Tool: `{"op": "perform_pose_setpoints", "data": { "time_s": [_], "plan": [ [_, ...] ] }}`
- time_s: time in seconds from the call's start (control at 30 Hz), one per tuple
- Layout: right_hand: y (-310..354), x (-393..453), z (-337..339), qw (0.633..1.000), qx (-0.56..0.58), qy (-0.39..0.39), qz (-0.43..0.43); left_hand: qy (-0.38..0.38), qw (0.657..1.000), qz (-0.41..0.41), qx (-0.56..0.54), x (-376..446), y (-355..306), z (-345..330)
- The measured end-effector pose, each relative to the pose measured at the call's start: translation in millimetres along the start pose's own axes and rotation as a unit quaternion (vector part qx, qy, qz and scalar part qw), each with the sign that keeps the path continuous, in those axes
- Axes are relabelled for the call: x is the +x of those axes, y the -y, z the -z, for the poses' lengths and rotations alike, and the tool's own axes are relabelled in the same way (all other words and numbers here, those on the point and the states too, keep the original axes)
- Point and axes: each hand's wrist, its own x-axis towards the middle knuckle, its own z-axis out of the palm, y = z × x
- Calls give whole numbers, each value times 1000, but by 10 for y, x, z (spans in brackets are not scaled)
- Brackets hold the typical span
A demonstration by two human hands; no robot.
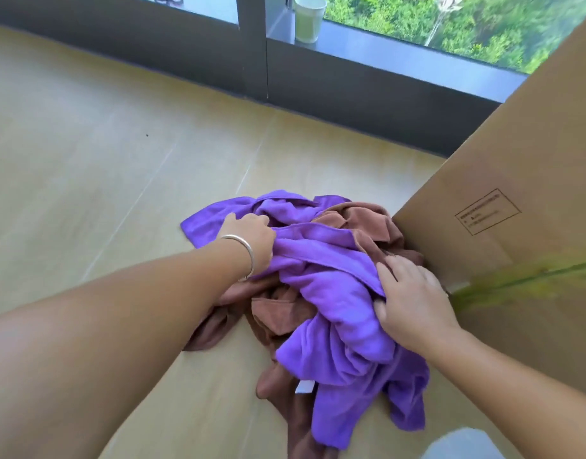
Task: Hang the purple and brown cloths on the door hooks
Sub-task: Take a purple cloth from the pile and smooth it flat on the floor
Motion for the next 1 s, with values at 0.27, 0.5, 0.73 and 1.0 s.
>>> {"op": "perform_pose_setpoints", "data": {
  "time_s": [0.27,0.5,0.73,1.0],
  "plan": [
    [3,-428,886,999,12,-23,21,5,999,-6,-40,-845,329,416],
    [461,-889,2493,994,11,-28,102,20,985,80,-150,-2281,1140,1269],
    [1327,-1311,3789,975,-15,-16,219,62,966,179,-177,-3963,2016,1977],
    [2751,-1469,4474,939,-17,-38,342,86,910,330,-236,-5546,2881,2059]
  ]
}}
